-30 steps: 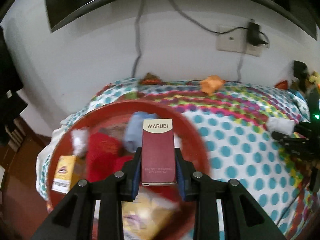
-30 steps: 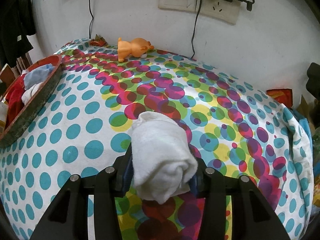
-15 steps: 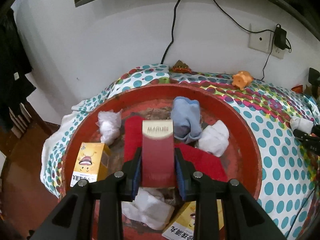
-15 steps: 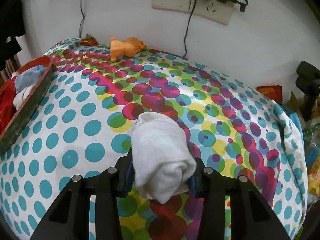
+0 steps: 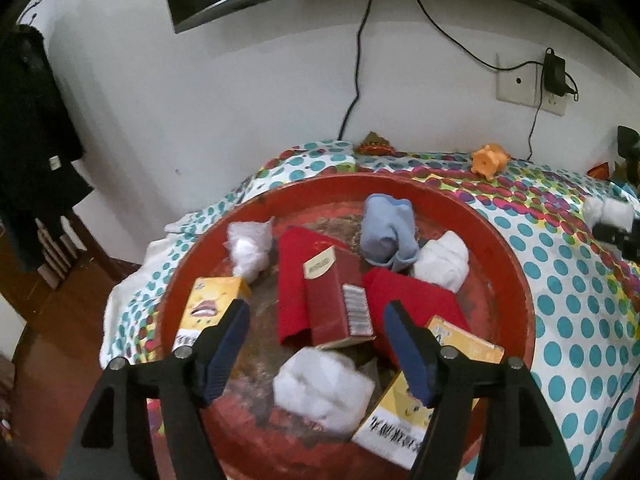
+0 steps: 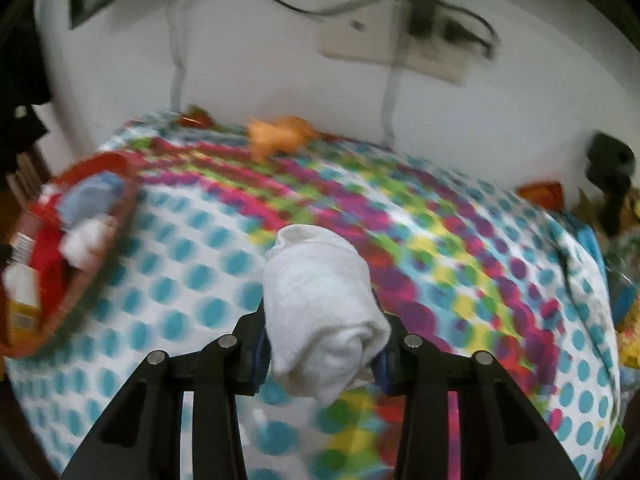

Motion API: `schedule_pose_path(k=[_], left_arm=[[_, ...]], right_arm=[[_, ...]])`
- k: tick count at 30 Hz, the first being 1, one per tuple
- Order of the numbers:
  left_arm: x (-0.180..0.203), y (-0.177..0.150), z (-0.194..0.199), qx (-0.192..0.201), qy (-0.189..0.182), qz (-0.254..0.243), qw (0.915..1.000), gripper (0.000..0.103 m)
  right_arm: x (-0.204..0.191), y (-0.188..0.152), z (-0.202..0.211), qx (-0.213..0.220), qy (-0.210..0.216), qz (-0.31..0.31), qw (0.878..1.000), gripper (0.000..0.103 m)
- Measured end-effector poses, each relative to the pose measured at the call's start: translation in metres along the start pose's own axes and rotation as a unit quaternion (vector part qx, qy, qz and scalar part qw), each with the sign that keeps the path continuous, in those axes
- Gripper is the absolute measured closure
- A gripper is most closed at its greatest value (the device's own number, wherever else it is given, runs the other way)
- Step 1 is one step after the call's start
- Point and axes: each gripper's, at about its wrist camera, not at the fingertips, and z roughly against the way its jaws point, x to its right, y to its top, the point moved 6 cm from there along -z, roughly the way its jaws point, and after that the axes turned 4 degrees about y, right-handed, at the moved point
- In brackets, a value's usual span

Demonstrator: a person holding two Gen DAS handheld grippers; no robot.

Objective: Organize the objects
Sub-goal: 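Lower the red MARUBI box onto the tray and open the left tool, then lower the white towel onto the tray and open the right tool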

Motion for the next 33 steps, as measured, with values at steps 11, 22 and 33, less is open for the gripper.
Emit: schedule_pose_path(k=[11,22,33], left_arm=[[-0.022,-0.017,0.011,-0.012,0.025,0.007,0.9996,0.031],[-0.043,-0.031,0.018,-0.037,0.013,0.041,0.9984,0.031],[-0.046,-0.025,0.03,-0.035,0.01,0.052,0.998,0.031]], right_arm=[[-0.175,0.054,-0.017,-0.008,0.122,0.074,0.99,0.064],[-0.231,0.052,-0.063,-0.052,0.094,0.112,0.988,0.057],[-0.215,0.03,-0.021,-0.07,0.064,0.135,0.986,0.001]])
